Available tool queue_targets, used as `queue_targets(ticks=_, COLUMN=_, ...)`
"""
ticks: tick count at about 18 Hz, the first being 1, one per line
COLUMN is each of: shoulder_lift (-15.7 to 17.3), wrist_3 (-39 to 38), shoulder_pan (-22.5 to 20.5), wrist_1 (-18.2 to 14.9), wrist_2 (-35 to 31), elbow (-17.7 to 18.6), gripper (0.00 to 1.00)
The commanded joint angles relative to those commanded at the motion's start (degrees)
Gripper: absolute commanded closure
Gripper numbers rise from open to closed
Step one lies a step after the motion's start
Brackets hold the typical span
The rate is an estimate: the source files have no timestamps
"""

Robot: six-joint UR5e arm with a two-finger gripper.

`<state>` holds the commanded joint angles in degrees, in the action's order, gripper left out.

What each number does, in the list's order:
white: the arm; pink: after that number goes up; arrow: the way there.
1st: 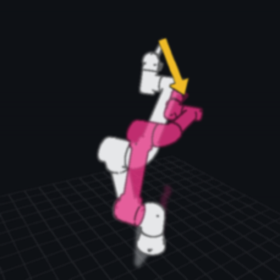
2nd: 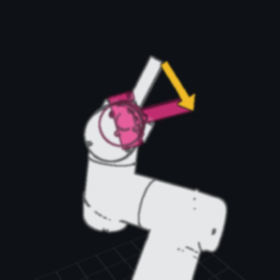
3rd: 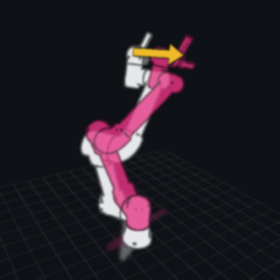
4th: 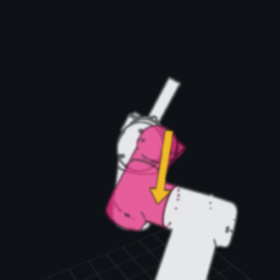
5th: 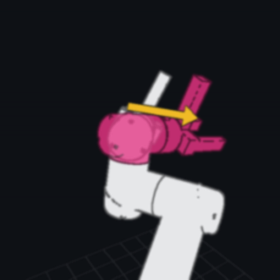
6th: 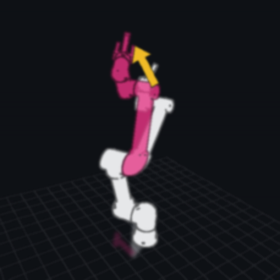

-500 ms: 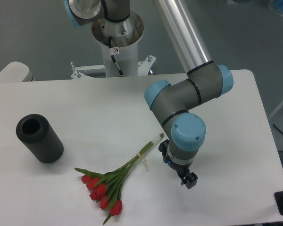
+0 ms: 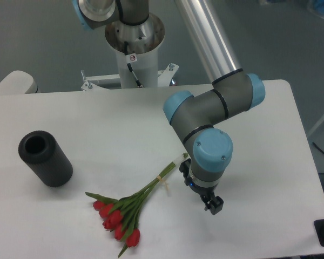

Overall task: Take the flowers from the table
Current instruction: 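Move the gripper over the red tulip bouquet's stems and lower it, then close the gripper around the tulip stems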

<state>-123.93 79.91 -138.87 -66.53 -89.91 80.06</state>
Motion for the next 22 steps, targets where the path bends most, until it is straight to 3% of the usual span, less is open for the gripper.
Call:
queue_targets(ticks=4, shoulder_lift=0.44, wrist_3=-10.37, shoulder_pan=3.07, wrist_1=0.17, wrist_2=0.00, elbow=2.11, gripper=0.00)
queue_targets(ticks=9, shoulder_lift=0.97, wrist_3=-17.67, shoulder_pan=6.86, wrist_1=0.52, wrist_2=0.17, elbow=5.80, gripper=0.00)
queue_targets(ticks=15, shoulder_lift=0.62, wrist_3=-22.34, shoulder_pan=8.79, wrist_1=2.54, wrist_2=0.18, elbow=7.65, gripper=0.00)
queue_targets(ticks=19, shoulder_lift=-0.26, wrist_3=-25.24, shoulder_pan=9.59, wrist_1=9.13, wrist_2=0.18, elbow=8.80, gripper=0.00)
queue_targets(ticks=21, shoulder_lift=-0.44, wrist_3=-25.33, shoulder_pan=9.67, wrist_1=9.76, wrist_2=0.18, elbow=8.97, gripper=0.00)
queue_targets(ticks=22, shoulder_lift=-0.61, wrist_3=-25.42, shoulder_pan=9.94, wrist_1=9.84, wrist_2=0.18, elbow=8.97, gripper=0.08)
